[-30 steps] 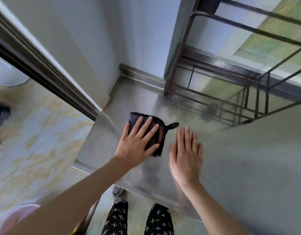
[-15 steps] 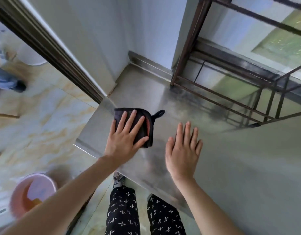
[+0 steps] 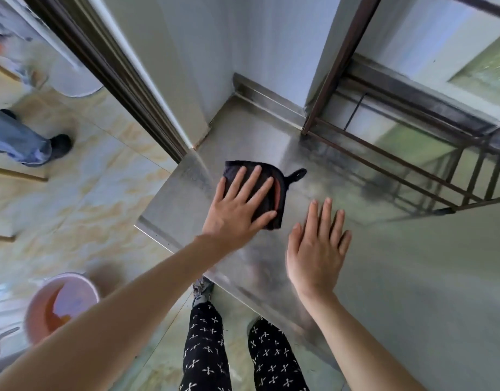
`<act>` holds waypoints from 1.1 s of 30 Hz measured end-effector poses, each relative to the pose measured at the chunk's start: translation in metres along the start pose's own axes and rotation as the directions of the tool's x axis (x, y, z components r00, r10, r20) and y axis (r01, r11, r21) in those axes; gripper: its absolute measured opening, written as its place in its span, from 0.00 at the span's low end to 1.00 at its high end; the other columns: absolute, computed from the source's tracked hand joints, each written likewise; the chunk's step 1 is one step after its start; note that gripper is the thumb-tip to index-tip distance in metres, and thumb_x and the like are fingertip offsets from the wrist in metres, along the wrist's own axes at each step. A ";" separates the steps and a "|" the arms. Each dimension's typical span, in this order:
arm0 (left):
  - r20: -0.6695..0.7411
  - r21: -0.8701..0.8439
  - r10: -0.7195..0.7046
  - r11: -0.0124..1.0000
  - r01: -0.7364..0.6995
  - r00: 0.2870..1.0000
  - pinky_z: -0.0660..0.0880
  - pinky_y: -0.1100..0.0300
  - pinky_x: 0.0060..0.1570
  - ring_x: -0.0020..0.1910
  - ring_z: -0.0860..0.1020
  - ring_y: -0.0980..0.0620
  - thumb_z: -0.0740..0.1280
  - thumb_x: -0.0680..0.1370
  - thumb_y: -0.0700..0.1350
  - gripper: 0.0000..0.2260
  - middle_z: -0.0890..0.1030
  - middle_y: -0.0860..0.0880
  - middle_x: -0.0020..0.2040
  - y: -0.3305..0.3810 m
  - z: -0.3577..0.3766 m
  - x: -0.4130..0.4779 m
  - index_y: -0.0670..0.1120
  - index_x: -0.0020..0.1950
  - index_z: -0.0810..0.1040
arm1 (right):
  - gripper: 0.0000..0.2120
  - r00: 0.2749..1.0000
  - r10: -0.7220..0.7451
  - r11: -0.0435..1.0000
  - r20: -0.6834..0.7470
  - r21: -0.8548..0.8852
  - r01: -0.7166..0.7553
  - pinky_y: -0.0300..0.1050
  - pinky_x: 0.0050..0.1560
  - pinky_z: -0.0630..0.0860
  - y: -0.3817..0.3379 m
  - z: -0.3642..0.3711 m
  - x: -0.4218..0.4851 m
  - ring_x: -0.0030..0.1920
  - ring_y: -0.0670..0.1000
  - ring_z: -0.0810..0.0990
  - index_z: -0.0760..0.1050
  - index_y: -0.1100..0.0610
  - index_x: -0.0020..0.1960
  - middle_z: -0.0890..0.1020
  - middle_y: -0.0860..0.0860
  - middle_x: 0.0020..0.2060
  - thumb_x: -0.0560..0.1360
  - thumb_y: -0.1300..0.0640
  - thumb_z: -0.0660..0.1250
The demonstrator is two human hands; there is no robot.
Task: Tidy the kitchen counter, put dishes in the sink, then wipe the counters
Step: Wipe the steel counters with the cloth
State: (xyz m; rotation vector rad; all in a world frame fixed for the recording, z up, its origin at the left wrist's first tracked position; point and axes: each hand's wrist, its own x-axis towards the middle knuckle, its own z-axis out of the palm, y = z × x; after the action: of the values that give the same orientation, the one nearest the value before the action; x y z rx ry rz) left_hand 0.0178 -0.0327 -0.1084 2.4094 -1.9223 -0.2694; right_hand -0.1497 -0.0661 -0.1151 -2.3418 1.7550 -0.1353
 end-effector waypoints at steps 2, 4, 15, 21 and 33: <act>-0.008 -0.025 -0.078 0.997 0.078 0.997 0.53 0.43 0.71 0.75 0.52 0.46 0.46 0.76 0.65 0.29 0.54 0.50 0.77 -0.011 -0.002 0.006 0.56 0.75 0.54 | 0.26 1.000 -0.001 1.000 -0.001 0.002 0.001 0.61 0.70 0.56 0.000 -0.001 0.000 0.74 0.59 0.56 0.59 0.55 0.74 0.59 0.54 0.75 0.78 0.47 0.47; -0.001 -0.087 -0.281 0.956 0.280 0.960 0.47 0.45 0.72 0.76 0.47 0.47 0.46 0.77 0.64 0.28 0.49 0.51 0.77 -0.012 -0.007 0.017 0.56 0.76 0.50 | 0.26 1.000 -0.005 1.000 -0.011 0.013 0.006 0.61 0.69 0.57 -0.001 0.000 0.000 0.74 0.59 0.57 0.60 0.55 0.74 0.59 0.54 0.75 0.79 0.47 0.47; -0.024 0.014 -0.317 0.948 0.317 0.948 0.55 0.44 0.70 0.75 0.54 0.45 0.44 0.78 0.64 0.28 0.55 0.47 0.76 -0.026 0.003 -0.076 0.53 0.75 0.52 | 0.25 0.999 -0.029 0.999 -0.041 0.043 0.030 0.63 0.68 0.57 0.003 0.002 -0.001 0.73 0.61 0.59 0.61 0.57 0.73 0.61 0.56 0.74 0.79 0.49 0.50; 0.000 -0.136 -0.659 0.745 0.653 0.752 0.42 0.47 0.72 0.76 0.44 0.47 0.38 0.73 0.65 0.33 0.46 0.47 0.77 -0.061 -0.003 -0.077 0.53 0.76 0.47 | 0.25 0.999 -0.029 0.998 -0.043 0.060 0.032 0.63 0.68 0.58 0.002 0.001 -0.001 0.73 0.61 0.58 0.61 0.56 0.73 0.61 0.56 0.74 0.78 0.49 0.50; 0.111 -0.191 -0.667 0.713 0.675 0.737 0.38 0.47 0.71 0.73 0.34 0.45 0.41 0.76 0.64 0.30 0.35 0.46 0.75 0.017 0.003 -0.083 0.52 0.74 0.36 | 0.25 0.995 -0.083 0.975 -0.047 0.203 0.091 0.62 0.67 0.59 0.008 -0.006 0.002 0.72 0.62 0.61 0.66 0.58 0.71 0.64 0.57 0.72 0.78 0.50 0.49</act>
State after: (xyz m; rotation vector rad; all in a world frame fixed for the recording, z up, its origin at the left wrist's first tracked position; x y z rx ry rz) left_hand -0.0164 0.0443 -0.1001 2.8408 -0.8553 -0.5142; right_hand -0.1578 -0.0706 -0.1115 -2.2801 1.5723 -0.3599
